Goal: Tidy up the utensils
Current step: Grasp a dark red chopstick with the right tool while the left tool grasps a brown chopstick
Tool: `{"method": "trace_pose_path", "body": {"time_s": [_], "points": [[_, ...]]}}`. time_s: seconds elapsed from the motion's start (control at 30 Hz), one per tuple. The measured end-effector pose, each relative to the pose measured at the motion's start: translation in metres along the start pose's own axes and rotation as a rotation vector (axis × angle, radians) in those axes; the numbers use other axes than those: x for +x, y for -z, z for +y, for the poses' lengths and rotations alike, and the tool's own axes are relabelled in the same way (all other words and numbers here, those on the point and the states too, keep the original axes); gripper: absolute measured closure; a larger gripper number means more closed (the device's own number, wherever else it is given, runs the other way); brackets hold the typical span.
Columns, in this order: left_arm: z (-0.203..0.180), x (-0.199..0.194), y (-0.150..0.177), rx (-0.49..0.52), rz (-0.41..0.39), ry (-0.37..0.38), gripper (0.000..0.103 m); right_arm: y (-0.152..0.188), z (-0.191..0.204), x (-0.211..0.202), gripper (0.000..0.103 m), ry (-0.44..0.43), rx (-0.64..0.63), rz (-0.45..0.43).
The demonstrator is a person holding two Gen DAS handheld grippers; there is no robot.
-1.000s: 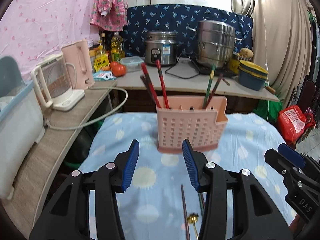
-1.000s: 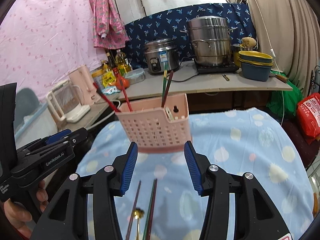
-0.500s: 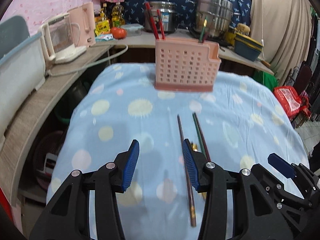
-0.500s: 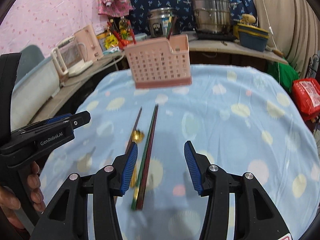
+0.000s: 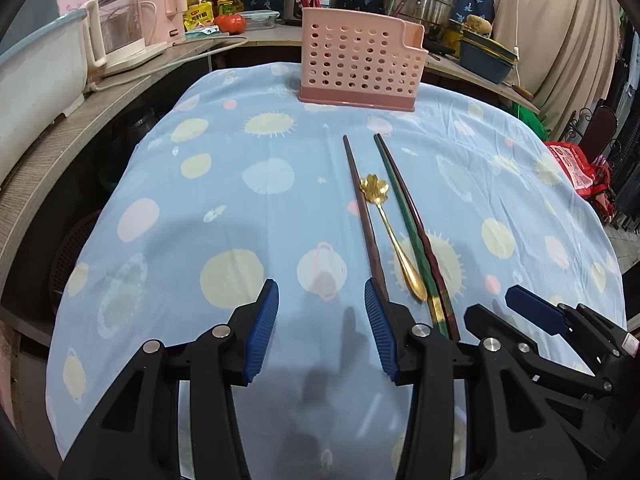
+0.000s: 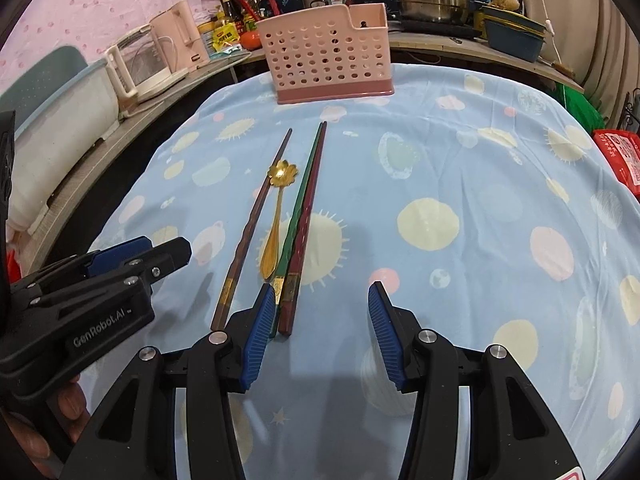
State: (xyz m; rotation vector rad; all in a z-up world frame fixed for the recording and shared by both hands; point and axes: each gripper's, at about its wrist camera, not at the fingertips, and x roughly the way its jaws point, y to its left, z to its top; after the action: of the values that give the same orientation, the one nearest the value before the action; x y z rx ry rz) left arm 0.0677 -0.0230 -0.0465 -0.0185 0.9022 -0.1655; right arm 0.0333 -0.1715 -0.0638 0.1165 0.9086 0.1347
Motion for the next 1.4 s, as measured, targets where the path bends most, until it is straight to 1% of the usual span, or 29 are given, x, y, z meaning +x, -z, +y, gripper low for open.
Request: {"method": "trace_pose_path", "body": {"time_s": [0.07,0.2,0.3,0.37,0.43,0.53,0.77,0.83,0.97,1.03,1.2,1.4], "points": [[-0.001,0.002,0.004,0.002,0.009,-0.002,0.060,0.000,0.003,0.003,0.055,0.003,-0.007,0.007],[0.000,0.004,0.009,0.003,0.017,-0.004,0.060,0.001,0.006,0.011,0.059,0.002,-0.013,0.023],[0.001,0.005,0.009,0.002,0.020,-0.003,0.060,0.002,0.008,0.015,0.068,0.001,-0.023,0.036],[0.001,0.005,0.009,0.001,0.019,0.001,0.060,0.001,0.008,0.016,0.069,0.004,-0.026,0.032],[0.000,0.004,0.009,0.005,0.015,0.007,0.060,0.000,0.006,0.016,0.073,0.001,-0.023,0.033],[-0.001,0.004,0.009,0.009,0.013,0.009,0.060,0.000,0.000,0.015,0.073,-0.002,-0.004,0.035],[-0.009,0.005,0.009,0.028,0.021,0.029,0.060,-0.001,0.000,0.017,0.074,0.005,-0.012,0.037],[-0.011,0.006,0.010,0.036,0.025,0.031,0.060,0.000,0.004,0.018,0.082,0.003,-0.027,0.042],[-0.013,0.010,0.012,0.040,0.037,0.035,0.060,0.001,0.006,0.020,0.088,0.014,-0.047,0.045],[-0.014,0.010,0.012,0.044,0.037,0.037,0.060,0.000,0.002,0.020,0.096,0.016,-0.040,0.047],[-0.018,0.009,0.012,0.053,0.034,0.049,0.060,0.001,-0.008,0.018,0.096,0.015,-0.015,0.044],[-0.023,0.015,0.016,0.053,0.060,0.082,0.061,0.003,-0.010,0.017,0.096,0.013,-0.004,0.042]]}}
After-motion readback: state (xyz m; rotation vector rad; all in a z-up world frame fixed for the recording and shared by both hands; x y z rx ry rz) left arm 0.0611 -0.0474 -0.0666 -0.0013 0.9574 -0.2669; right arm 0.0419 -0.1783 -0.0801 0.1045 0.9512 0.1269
